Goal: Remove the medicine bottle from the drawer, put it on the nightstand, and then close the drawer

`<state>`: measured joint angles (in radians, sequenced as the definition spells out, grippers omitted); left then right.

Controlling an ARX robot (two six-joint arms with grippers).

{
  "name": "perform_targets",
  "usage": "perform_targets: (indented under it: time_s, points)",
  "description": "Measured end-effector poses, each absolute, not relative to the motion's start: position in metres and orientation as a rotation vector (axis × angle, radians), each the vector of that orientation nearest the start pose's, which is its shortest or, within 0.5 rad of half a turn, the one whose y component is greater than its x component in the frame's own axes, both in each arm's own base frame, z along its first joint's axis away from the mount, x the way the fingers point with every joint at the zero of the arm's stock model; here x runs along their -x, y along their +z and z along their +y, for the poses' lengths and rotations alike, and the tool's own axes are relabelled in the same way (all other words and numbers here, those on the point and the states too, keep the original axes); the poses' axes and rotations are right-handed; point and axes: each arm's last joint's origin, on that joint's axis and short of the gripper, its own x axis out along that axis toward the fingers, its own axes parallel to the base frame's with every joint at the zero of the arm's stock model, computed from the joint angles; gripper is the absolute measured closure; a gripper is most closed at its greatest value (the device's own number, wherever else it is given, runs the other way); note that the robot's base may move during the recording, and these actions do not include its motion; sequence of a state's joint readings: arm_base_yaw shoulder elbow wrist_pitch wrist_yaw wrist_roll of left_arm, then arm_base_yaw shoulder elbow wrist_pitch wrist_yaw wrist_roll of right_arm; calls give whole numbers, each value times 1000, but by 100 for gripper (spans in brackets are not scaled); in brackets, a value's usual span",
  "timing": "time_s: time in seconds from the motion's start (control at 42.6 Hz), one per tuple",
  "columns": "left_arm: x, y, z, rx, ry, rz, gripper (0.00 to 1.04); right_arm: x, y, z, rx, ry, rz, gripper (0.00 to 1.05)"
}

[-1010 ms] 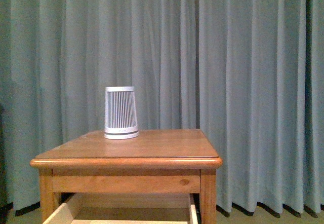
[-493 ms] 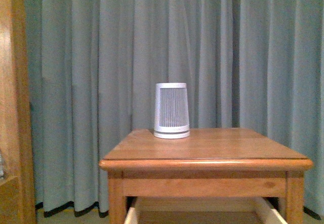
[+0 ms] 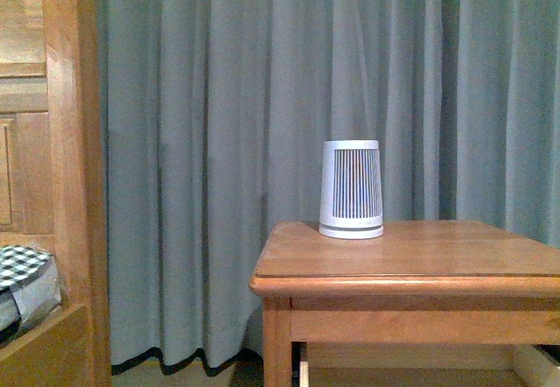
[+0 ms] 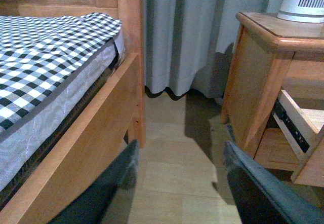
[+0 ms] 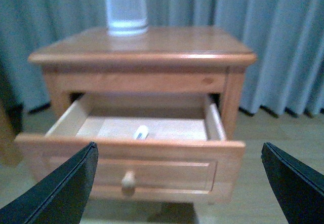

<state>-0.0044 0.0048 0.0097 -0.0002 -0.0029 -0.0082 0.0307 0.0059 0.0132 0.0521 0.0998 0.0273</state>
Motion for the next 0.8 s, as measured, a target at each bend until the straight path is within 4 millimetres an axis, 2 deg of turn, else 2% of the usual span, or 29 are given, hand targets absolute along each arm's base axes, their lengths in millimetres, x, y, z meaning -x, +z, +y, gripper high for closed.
perform_targets:
  time_s: [0.07, 0.188, 0.211, 0.352, 0.399, 0.493, 0.634, 0.728, 0.799]
  points:
    - [-97, 166, 0, 8, -1, -5, 33, -99, 178, 0, -68, -137, -110, 7]
    - [-97, 166, 0, 8, -2, -5, 7, -116, 178, -1, -72, -157, -55, 7]
    - [-97, 166, 0, 7, -2, -5, 5, -120, 181, -2, -72, -159, -46, 7]
    - [-97, 166, 0, 7, -2, -5, 7, -150, 216, -6, -81, -180, -25, 7]
    - [-97, 166, 0, 7, -2, -5, 7, -168, 233, -8, -84, -175, -15, 7]
    - [-97, 166, 0, 7, -2, -5, 7, -204, 253, -8, -88, -159, 54, 7]
    - [-97, 166, 0, 7, -2, -5, 7, -256, 263, 1, -89, -129, 193, 7]
    - [-97, 166, 0, 7, -2, -5, 7, -294, 260, 8, -100, -119, 306, 7]
    - [-97, 166, 0, 7, -2, -5, 7, -313, 253, 13, -101, -117, 374, 7]
